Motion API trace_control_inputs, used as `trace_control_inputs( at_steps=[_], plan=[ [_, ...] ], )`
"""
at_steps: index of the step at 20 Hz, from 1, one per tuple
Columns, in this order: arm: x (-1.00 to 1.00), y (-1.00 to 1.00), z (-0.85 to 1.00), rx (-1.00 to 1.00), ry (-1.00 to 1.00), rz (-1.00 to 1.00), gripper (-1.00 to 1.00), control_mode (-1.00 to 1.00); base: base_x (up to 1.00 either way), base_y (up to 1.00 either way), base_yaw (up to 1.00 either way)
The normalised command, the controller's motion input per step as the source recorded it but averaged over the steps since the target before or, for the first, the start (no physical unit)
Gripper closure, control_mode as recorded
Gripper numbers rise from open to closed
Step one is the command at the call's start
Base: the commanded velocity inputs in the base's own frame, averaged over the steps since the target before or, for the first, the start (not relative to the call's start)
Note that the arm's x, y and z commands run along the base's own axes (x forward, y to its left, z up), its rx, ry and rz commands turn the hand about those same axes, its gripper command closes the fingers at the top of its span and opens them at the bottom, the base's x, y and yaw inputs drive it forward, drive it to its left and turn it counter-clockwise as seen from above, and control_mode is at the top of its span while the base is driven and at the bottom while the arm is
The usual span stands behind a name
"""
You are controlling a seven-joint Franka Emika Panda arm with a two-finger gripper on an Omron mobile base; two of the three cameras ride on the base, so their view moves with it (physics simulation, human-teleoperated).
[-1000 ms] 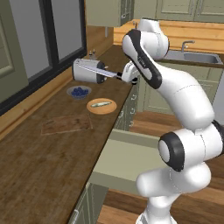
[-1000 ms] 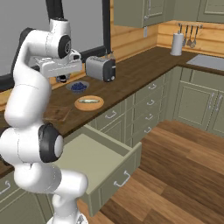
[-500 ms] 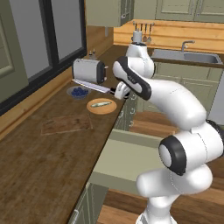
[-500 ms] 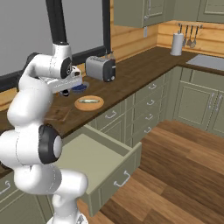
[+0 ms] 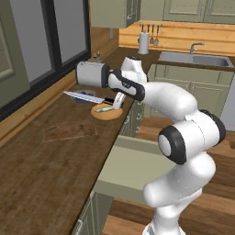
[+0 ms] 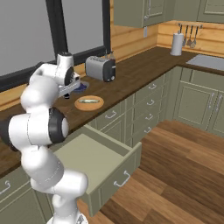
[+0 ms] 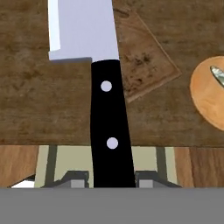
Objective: Pick up the knife from the drawer and place it on the cutting board. Then place the meat from the plate to the cutting board.
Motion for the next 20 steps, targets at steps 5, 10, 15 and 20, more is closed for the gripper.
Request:
trace_control_inputs(
  at_steps=[5,10,15,20],
  plan=[
    [0.51,0.47,-0.61,0.0,-0.07,0.25,1.0,-1.0,0.0,0.0,0.0],
    [0.61,0.45,-0.47,-0.02,-0.04,0.12,1.0,-1.0,0.0,0.0,0.0],
    [0.5,0.5,-0.6,-0.08,-0.06,0.12,1.0,-1.0,0.0,0.0,0.0],
    [0.21,0.38,-0.61,-0.09,-0.01,0.07,1.0,-1.0,0.0,0.0,0.0]
  ],
)
